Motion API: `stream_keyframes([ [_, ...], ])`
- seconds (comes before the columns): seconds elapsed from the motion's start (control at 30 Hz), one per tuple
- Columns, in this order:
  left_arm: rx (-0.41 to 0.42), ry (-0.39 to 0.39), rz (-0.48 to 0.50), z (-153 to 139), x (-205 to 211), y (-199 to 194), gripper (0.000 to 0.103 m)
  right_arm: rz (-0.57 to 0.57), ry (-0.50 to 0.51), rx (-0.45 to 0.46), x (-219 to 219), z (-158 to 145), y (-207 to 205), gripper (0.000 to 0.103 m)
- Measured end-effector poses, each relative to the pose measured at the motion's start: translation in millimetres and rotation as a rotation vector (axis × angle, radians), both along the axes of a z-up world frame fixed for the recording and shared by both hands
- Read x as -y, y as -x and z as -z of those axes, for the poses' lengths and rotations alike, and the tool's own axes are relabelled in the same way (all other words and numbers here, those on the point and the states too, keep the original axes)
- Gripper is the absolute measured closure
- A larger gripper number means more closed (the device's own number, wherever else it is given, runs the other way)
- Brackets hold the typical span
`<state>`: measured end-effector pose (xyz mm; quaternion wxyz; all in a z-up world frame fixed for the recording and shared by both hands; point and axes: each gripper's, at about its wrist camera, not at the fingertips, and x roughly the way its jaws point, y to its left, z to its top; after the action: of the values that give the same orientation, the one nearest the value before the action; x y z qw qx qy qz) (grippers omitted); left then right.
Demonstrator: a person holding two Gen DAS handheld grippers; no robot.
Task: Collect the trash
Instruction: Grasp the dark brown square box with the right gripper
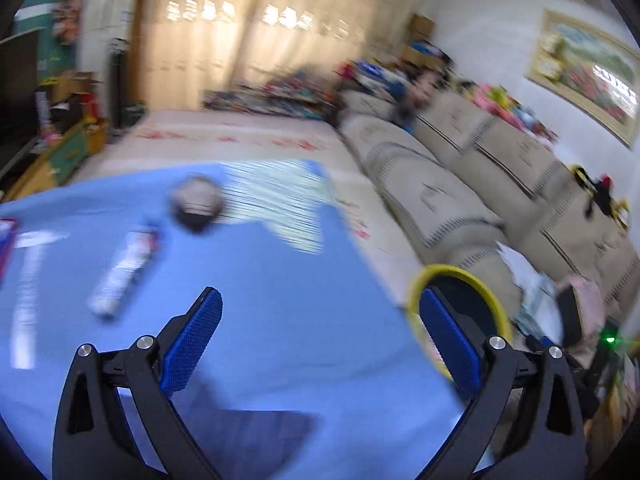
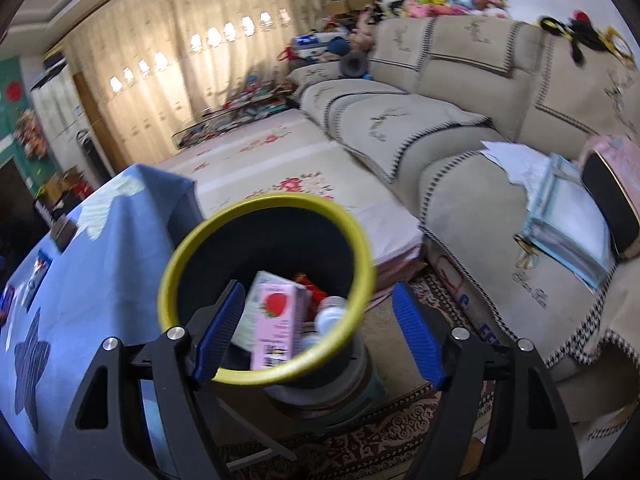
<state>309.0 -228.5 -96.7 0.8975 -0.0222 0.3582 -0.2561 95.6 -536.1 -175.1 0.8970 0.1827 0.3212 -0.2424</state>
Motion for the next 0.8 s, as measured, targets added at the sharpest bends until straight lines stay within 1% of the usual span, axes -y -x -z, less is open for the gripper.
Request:
stream_keyframes([
  [0.1,0.065,-0.044,-0.106,0.7,-62.0,-8.3,0.005,-0.072,0.026,0.003,-25.6,-11.8,-23.7,0.031],
  [0.2,0.111,-0.061,-0.191,6.7,-116.2,-19.6,0.005,-0.156,0.029,0.022,-48.8,-25.6,-48.0,0.031],
  [0.3,0.154,-0.079,-0.253,14.3,-155.4,-30.4,0.005,-0.266,0.041,0.05,-82.8,-44.4,-83.8,0.03],
  [0.37,0.164,-0.083,-0.292,19.8,-177.8,-38.0,0.005,-0.326,0.043,0.062,-101.3,-53.0,-104.2,0.028],
  [0.4,0.163,-0.078,-0.305,22.7,-183.1,-40.2,0.005,-0.372,0.038,0.072,-114.9,-57.7,-119.7,0.027],
  [0.43,0.155,-0.055,-0.322,27.6,-196.1,-43.3,0.005,-0.409,0.032,0.083,-125.4,-61.1,-131.2,0.027],
  [0.5,0.148,-0.012,-0.339,33.9,-212.5,-43.4,0.005,-0.475,0.044,0.079,-148.9,-64.7,-157.3,0.027],
  [0.6,0.144,0.014,-0.362,41.0,-225.5,-47.8,0.005,-0.585,0.074,0.08,-183.3,-65.8,-194.3,0.027],
  [0.7,0.123,0.032,-0.359,49.0,-215.8,-47.9,0.005,-0.658,0.085,0.074,-207.2,-61.3,-227.6,0.027],
  [0.77,0.114,0.031,-0.345,50.6,-212.1,-46.3,0.005,-0.699,0.095,0.07,-223.8,-55.3,-255.9,0.027],
  [0.8,0.113,0.028,-0.342,50.5,-210.5,-47.2,0.005,-0.709,0.096,0.07,-229.1,-52.5,-262.8,0.027],
])
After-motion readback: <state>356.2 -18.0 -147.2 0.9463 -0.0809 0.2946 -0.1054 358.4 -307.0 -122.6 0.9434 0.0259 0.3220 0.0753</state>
